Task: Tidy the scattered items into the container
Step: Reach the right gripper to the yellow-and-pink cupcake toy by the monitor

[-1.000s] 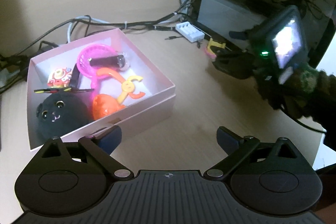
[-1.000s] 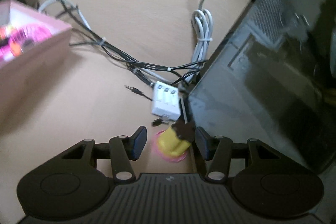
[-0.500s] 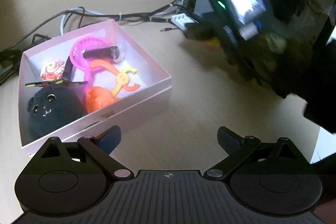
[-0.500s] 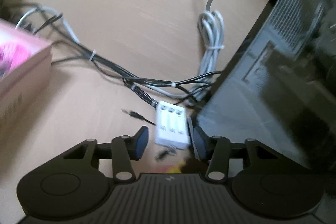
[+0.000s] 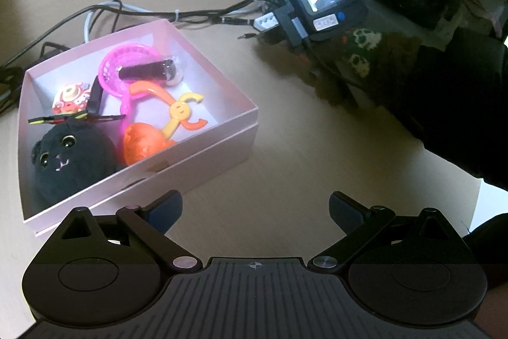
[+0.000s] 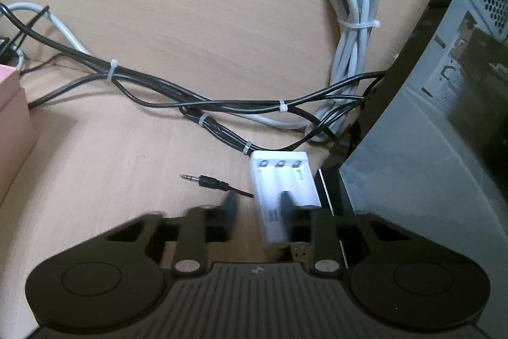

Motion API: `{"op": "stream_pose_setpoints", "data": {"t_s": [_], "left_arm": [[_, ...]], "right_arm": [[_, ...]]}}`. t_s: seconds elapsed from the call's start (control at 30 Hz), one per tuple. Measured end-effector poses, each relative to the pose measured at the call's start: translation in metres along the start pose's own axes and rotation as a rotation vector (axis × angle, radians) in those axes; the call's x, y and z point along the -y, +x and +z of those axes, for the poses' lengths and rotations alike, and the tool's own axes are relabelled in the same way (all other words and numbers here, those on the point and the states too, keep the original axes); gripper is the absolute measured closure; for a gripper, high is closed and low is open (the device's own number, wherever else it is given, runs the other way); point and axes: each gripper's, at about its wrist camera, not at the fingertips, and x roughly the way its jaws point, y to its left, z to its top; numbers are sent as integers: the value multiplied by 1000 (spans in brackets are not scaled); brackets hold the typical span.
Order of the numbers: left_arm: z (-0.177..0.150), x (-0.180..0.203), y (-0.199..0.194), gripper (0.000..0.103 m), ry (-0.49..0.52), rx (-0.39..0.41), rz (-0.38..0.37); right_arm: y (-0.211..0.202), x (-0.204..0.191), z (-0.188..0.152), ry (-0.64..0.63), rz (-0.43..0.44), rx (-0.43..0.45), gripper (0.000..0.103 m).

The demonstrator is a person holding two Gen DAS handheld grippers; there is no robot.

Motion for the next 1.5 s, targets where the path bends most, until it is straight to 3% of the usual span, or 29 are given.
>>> {"op": "stream_pose_setpoints", "data": {"t_s": [0.07,0.3,0.4,0.47,0.7,0.77,0.93,1.03,1.1,1.23,1.33,1.43,1.5], "left_arm": [[-1,-2,0,2,-12,-3,6],[-7,-5,-5,2,-33,11,40],[-12,-5,-11,2,-48,29,56],[-15,-4,-16,2,-59,40,61],[-32,9,-25,1,-69,45,76],[-36,13,-27,1,-74,55,84],[-40,19,-31,0,-77,67,99],[-38,17,-32,0,-79,72,119],[-36,15,-32,0,-81,80,131],[-30,12,-24,0,-74,64,138],[-27,12,-18,0,-60,37,144],[-27,10,-16,0,-68,27,154],[-27,6,-14,0,-86,19,154]], "right_arm": [[-3,0,-2,1,-1,4,93],[-38,-6,-18,-17,67,22,94],[-75,-10,-32,-27,132,46,96],[-104,-12,-45,-33,200,53,103],[-194,-16,-100,-96,417,77,103],[-206,-16,-105,-104,402,97,102],[-188,2,-100,-33,227,121,93],[-169,10,-91,-10,160,135,74],[-159,17,-82,37,164,145,53],[-140,27,-59,191,231,134,50],[-124,21,-48,211,244,122,50],[-117,15,-43,183,176,147,50],[-120,15,-44,118,77,197,50]]}}
